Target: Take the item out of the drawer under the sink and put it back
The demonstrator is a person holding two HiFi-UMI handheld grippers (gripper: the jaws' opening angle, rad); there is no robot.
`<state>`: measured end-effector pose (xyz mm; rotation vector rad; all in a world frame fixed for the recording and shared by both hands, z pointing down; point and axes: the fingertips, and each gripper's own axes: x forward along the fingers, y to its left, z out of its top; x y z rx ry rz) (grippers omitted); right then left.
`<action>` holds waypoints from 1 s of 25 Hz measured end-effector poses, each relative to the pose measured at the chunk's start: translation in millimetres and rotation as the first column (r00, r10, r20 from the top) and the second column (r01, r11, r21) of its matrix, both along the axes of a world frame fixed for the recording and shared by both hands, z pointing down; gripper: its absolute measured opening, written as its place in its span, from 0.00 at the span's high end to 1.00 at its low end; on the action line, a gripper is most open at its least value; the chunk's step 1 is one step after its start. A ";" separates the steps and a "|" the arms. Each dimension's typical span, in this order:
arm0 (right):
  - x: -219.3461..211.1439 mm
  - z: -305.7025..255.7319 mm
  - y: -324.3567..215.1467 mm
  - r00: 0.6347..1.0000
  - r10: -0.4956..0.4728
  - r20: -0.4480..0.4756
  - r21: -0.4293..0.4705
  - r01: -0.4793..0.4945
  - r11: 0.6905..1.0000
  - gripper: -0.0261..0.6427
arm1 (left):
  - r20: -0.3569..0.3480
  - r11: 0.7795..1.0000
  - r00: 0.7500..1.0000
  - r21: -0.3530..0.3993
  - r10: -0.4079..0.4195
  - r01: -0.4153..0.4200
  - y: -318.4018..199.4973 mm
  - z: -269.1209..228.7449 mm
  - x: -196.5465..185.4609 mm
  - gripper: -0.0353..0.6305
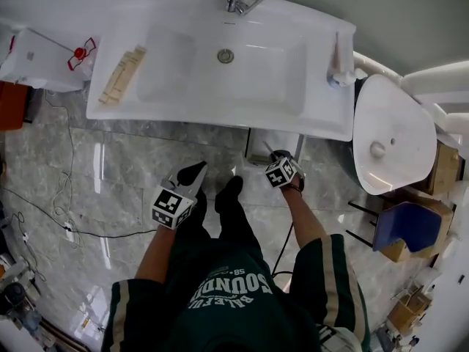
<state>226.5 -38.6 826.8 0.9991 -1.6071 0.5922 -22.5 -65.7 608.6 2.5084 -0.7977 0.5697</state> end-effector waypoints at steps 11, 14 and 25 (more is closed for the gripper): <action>-57.4 -104.9 17.4 0.993 0.012 0.117 0.171 -0.032 0.985 0.89 | -0.019 0.996 0.998 0.075 0.057 -0.055 -13.8 -52.1 -2.8 0.87; -69.6 -130.9 10.0 0.987 0.022 0.157 0.225 -0.058 0.973 0.89 | -0.026 0.994 0.998 0.101 0.052 -0.049 -23.6 -62.9 -7.1 0.87; -69.3 -253.2 -44.4 0.963 0.044 0.266 0.475 -0.171 0.863 0.89 | -0.074 0.980 0.997 0.201 0.016 -0.001 -53.2 -110.3 -18.6 0.87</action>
